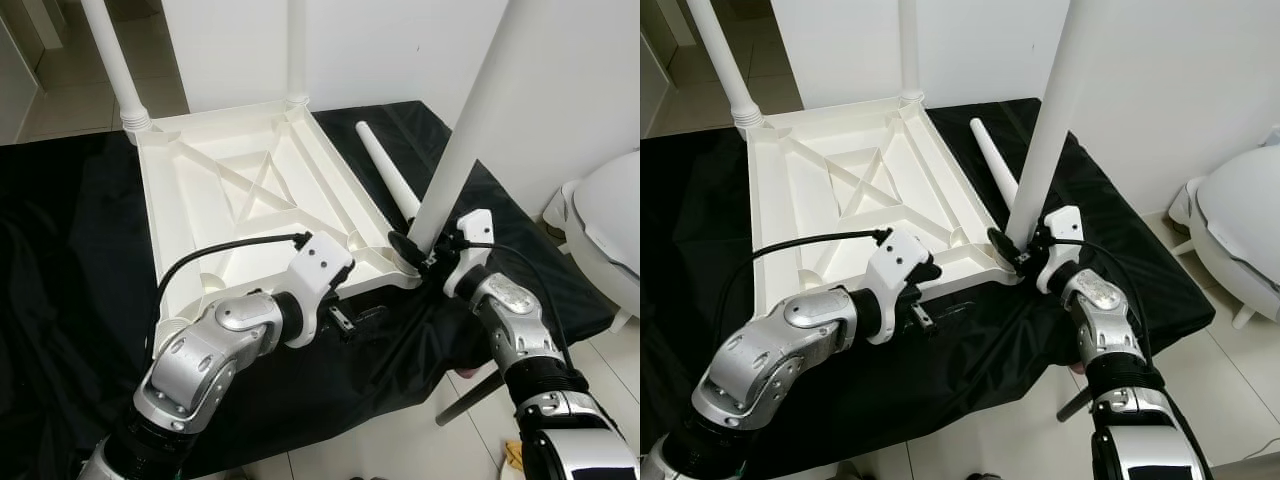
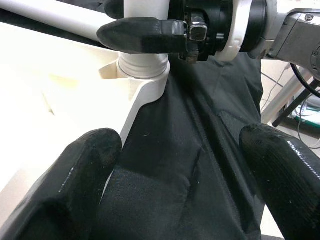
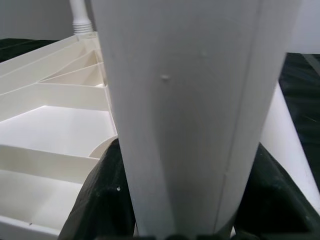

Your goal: Building children table

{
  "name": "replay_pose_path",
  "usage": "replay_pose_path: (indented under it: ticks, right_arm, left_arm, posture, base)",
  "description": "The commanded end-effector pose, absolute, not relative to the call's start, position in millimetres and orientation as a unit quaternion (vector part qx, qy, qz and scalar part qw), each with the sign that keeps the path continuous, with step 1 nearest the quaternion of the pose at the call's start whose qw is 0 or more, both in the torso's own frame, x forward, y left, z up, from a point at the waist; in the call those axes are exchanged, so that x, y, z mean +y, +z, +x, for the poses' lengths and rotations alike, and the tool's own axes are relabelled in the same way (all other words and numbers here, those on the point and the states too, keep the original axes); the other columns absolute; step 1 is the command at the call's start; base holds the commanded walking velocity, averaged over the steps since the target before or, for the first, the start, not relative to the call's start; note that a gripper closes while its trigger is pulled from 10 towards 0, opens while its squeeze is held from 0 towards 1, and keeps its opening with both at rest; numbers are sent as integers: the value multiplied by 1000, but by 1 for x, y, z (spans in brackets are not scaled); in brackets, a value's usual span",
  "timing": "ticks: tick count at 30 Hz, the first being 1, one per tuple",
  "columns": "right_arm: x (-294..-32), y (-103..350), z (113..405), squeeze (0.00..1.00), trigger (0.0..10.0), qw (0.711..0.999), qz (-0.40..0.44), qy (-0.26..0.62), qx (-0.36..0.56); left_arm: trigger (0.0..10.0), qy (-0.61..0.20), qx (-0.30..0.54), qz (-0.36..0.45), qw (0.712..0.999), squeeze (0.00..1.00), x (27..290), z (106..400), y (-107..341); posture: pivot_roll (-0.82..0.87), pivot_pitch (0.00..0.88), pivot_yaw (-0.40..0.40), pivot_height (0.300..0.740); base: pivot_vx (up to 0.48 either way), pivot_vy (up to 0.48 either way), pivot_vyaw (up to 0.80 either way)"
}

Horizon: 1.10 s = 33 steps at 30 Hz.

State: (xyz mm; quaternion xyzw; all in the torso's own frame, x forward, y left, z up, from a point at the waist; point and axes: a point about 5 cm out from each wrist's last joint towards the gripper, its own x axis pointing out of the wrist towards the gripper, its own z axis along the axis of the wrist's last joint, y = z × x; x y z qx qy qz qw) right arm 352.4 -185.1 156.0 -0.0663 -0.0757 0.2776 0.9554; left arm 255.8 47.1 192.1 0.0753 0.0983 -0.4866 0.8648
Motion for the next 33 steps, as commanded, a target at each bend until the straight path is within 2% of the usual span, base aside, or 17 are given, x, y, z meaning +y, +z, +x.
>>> replay_pose_path:
  ticks: [1,14,25,27,33]
  right_arm:
    - [-192,144,352,0,10000,968,-64,240,-47]
    - [-182,151,348,0,10000,984,-30,151,-84]
    - [-162,154,343,0,10000,995,-20,21,-94]
    - [-152,155,342,0,10000,995,-18,-5,-102]
    - [-143,158,342,0,10000,992,-3,-70,-102]
  left_arm:
    - [10000,-481,97,80,868,0,47,255,194]
    - [10000,-481,99,78,867,0,48,254,193]
    - [10000,-482,100,77,867,0,46,254,193]
    - [10000,-483,99,76,867,0,46,254,193]
    - [10000,-483,99,74,867,0,44,255,193]
  posture:
    - [32,90,6,740]
    - [29,95,9,740]
    - [16,101,5,740]
    - [11,100,3,740]
    - [5,102,1,740]
  base:
    - [0,0,0]
    - [0,0,0]
    - [0,0,0]
    - [0,0,0]
    - [0,0,0]
